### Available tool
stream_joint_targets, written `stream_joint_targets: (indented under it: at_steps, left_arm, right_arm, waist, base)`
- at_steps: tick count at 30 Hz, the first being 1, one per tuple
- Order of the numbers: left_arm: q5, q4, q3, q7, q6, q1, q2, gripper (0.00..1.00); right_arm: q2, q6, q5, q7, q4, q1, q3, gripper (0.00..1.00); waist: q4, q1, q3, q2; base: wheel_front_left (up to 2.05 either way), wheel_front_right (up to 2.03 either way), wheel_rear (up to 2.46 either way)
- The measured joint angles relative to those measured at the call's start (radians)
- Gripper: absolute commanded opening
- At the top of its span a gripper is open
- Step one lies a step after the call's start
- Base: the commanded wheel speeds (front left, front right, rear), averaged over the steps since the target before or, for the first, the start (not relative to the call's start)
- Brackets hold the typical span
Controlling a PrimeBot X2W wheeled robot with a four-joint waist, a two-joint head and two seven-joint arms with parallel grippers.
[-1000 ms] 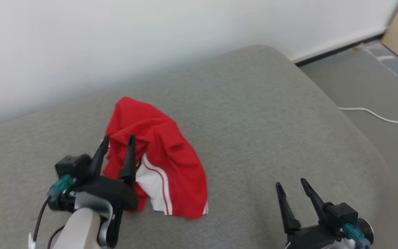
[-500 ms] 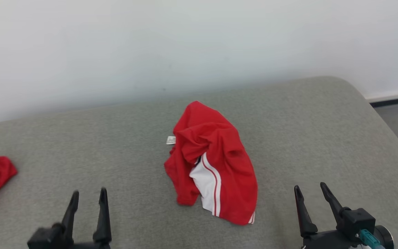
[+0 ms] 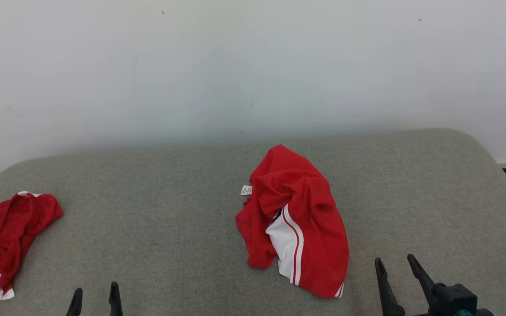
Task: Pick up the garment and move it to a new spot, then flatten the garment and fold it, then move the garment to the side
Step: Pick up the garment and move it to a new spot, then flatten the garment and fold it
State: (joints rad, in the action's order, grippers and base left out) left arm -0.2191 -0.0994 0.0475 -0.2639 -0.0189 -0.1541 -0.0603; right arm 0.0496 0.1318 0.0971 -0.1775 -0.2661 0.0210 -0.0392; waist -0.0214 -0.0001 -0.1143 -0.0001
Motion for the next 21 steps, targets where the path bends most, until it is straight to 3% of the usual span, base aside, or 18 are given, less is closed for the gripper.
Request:
stream_joint_targets:
  at_steps: [21]
  left_arm:
    - [0.008, 0.017, -0.008, 0.000, 0.001, 0.009, 0.008, 1.00]
  right_arm:
    - [0.000, 0.000, 0.027, -0.008, -0.017, -0.001, -0.001, 1.00]
  waist:
    - [-0.013, 0.0001, -0.006, 0.0001]
  base:
    - [0.00, 0.00, 0.00]
